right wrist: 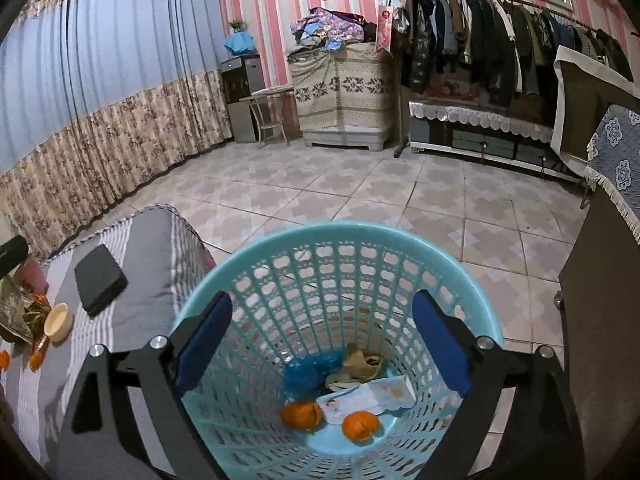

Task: Collect trash
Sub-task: 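Open the right tool to drop the orange into the basket, then move both tools back over the mat toward the small dishes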

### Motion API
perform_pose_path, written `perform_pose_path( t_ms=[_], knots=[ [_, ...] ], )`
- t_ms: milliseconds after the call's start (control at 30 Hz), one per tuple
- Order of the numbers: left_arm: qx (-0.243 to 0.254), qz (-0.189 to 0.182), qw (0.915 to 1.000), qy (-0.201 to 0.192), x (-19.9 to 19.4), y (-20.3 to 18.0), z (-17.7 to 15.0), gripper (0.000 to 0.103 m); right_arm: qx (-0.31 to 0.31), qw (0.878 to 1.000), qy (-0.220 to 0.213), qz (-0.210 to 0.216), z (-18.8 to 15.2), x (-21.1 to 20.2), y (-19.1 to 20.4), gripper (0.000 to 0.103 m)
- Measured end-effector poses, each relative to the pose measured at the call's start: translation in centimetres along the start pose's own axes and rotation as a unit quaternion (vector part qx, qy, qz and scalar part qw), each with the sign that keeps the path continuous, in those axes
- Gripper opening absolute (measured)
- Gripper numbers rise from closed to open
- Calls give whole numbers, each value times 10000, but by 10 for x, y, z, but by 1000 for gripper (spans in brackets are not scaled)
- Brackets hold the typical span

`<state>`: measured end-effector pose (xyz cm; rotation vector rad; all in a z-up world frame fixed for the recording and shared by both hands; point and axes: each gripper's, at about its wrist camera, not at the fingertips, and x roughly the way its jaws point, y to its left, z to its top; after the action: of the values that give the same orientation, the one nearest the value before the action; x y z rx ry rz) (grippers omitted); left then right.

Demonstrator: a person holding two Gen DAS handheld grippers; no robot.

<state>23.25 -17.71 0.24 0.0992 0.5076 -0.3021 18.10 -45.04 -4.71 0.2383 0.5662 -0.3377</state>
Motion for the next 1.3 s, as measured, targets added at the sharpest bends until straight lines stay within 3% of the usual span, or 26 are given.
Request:
perform_pose_path(
  t_ms=[167,667,1100,1300],
  knots=[
    [-137,206,9996,-107,-23,31,-1,97,-149,9998,-102,-16,3,-12,19,90],
    [-552,1001,9934,-118,-82,134,-27,97,-208,9977,-209,611,-4,-36,103,90],
    [-1012,1306,9859,267,-101,200,-78,97,-680,9935,-76,912,-17,-41,149,90],
    [-915,1531,9832,389,-110,212,-98,97,-764,9903,63,1156,-24,-39,169,90]
  ],
)
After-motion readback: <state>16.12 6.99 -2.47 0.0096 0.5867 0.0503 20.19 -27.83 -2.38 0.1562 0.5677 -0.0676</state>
